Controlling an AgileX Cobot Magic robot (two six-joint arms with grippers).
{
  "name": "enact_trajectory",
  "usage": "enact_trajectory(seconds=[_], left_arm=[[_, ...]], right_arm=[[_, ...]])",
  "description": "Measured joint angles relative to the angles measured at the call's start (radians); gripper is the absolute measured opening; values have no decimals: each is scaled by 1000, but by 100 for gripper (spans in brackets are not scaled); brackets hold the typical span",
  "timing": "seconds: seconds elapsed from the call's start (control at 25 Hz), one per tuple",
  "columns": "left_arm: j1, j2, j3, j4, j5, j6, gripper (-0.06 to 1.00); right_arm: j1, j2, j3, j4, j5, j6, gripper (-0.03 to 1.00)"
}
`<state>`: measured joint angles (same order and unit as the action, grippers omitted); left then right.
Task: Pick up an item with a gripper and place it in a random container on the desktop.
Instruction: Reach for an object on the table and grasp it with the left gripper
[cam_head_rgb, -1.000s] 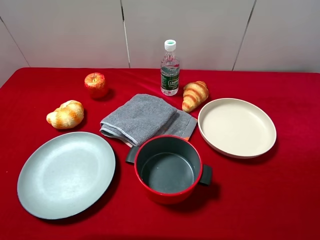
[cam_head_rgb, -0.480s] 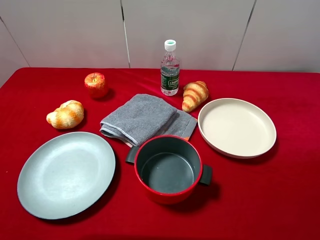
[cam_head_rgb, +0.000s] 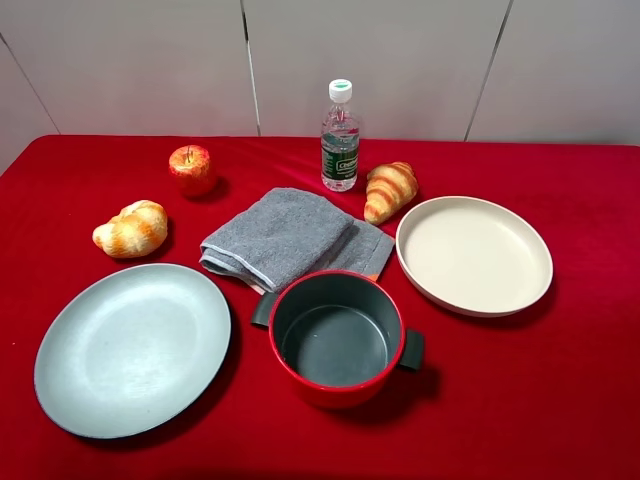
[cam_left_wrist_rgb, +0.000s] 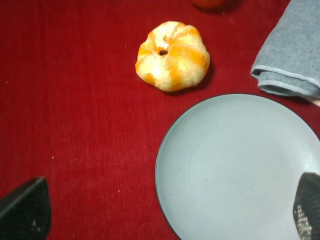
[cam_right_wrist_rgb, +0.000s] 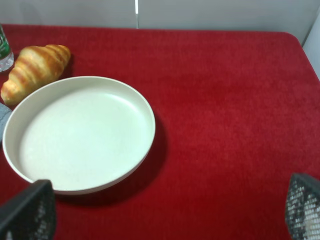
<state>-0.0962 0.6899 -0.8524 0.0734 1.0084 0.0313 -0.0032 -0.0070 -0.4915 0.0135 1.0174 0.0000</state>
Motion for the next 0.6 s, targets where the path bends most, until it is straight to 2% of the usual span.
enact_trajectory(seconds=[0.6], left_arm=[[0,353,-188,0,-2,51,95]], right_arm=[[0,0,0,0,0,0,69]])
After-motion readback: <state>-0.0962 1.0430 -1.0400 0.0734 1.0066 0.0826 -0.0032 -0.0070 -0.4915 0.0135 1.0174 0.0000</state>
